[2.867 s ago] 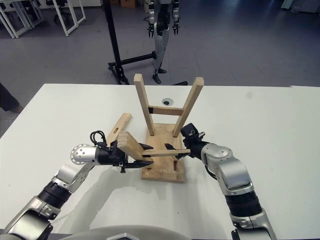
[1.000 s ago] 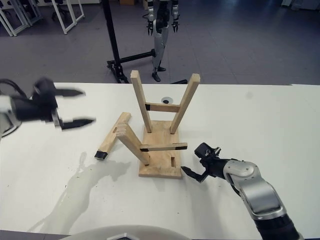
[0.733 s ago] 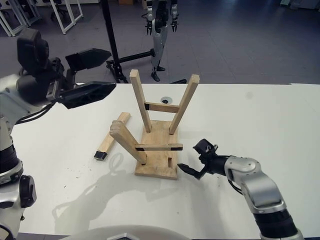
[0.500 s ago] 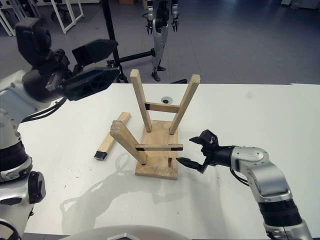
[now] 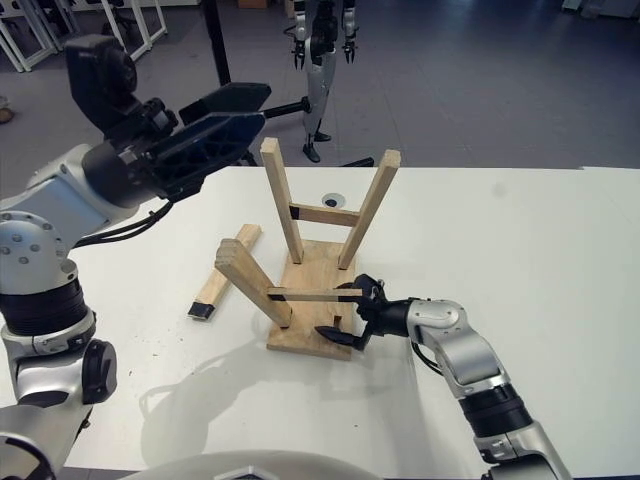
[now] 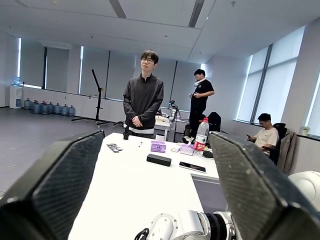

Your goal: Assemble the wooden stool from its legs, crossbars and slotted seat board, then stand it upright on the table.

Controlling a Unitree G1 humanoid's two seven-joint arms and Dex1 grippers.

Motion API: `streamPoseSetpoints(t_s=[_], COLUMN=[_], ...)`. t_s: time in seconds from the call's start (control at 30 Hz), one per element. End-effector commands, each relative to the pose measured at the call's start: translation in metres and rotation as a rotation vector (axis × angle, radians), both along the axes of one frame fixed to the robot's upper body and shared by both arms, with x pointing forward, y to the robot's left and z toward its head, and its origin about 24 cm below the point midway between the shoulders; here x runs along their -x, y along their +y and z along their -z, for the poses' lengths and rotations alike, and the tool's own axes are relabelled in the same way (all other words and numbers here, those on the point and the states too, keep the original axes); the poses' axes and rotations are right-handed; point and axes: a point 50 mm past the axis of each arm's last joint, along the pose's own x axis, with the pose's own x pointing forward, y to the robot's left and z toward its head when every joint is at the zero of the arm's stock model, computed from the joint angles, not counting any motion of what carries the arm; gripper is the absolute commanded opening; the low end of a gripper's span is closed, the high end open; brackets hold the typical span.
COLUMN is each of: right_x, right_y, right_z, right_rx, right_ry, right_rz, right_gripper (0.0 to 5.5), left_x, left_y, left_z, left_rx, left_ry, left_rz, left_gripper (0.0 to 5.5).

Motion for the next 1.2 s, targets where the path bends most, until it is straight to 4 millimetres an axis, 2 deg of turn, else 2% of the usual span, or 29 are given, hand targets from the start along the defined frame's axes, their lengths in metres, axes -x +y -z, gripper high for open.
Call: streamPoseSetpoints(t_s=[0.03, 0.13, 0.23, 0.3, 0.33, 0.43, 0.47, 0.5, 0.53, 0.57, 0.63, 0.7, 0.73, 0.77, 0.83, 0.9, 1.0, 1.1, 1.2], right_x=[0.007, 0.009, 0.009, 0.009, 0.009, 0.010, 0.010, 0.010, 0.010, 0.010, 0.010, 0.009, 0.007, 0.006, 0.004, 0.005, 0.009, 0.013, 0.014], right_y=[-0.002, 0.000, 0.000, 0.000, 0.000, -0.002, -0.003, -0.003, -0.004, -0.004, -0.004, -0.004, -0.005, -0.005, -0.006, -0.004, -0.003, -0.003, -0.004], right_z=[0.010, 0.012, 0.012, 0.012, 0.012, 0.013, 0.013, 0.013, 0.013, 0.013, 0.013, 0.012, 0.012, 0.011, 0.011, 0.011, 0.015, 0.019, 0.021], right_rx=[0.038, 0.044, 0.045, 0.048, 0.050, 0.060, 0.062, 0.063, 0.064, 0.065, 0.065, 0.066, 0.070, 0.073, 0.075, 0.074, 0.072, 0.079, 0.086], right_ry=[0.031, 0.027, 0.020, 0.018, 0.018, 0.021, 0.022, 0.022, 0.022, 0.022, 0.022, 0.019, 0.015, 0.011, 0.006, 0.005, 0.017, 0.025, 0.025], right_rz=[0.000, -0.002, 0.001, 0.003, 0.003, 0.006, 0.007, 0.008, 0.011, 0.013, 0.017, 0.021, 0.023, 0.027, 0.031, 0.032, 0.035, 0.035, 0.045], right_gripper=[5.50, 5.50, 5.50, 5.50, 5.50, 5.50, 5.50, 5.50, 5.50, 5.50, 5.50, 5.50, 5.50, 5.50, 5.50, 5.50, 5.50, 5.50, 5.50], left_x=[0.008, 0.013, 0.019, 0.018, 0.015, 0.020, 0.026, 0.031, 0.035, 0.034, 0.024, 0.032, 0.041, 0.048, 0.052, 0.044, 0.025, 0.006, 0.010], left_y=[-0.005, -0.006, -0.010, -0.011, -0.008, 0.011, 0.015, 0.016, 0.014, 0.011, -0.007, -0.025, -0.033, -0.038, -0.043, -0.044, -0.037, -0.023, -0.013], left_z=[-0.004, 0.004, 0.023, 0.016, 0.002, -0.074, -0.089, -0.094, -0.089, -0.071, 0.001, 0.072, 0.095, 0.109, 0.118, 0.110, 0.080, 0.027, -0.026], left_rx=[0.022, 0.040, 0.026, 0.058, 0.105, 0.391, 0.444, 0.441, 0.394, 0.335, 0.192, 0.057, -0.009, -0.051, -0.067, -0.045, 0.000, 0.071, 0.156], left_ry=[0.020, 0.094, 0.173, 0.158, 0.121, -0.040, -0.065, -0.078, -0.079, -0.028, 0.222, 0.447, 0.501, 0.530, 0.535, 0.492, 0.374, 0.216, 0.097], left_rz=[0.051, 0.073, 0.071, 0.058, 0.040, 0.062, 0.098, 0.115, 0.116, 0.111, 0.107, 0.134, 0.151, 0.163, 0.169, 0.148, 0.110, 0.110, 0.200], left_gripper=[3.92, 3.92, 3.92, 3.92, 3.92, 3.92, 3.92, 3.92, 3.92, 3.92, 3.92, 3.92, 3.92, 3.92, 3.92, 3.92, 3.92, 3.92, 3.92])
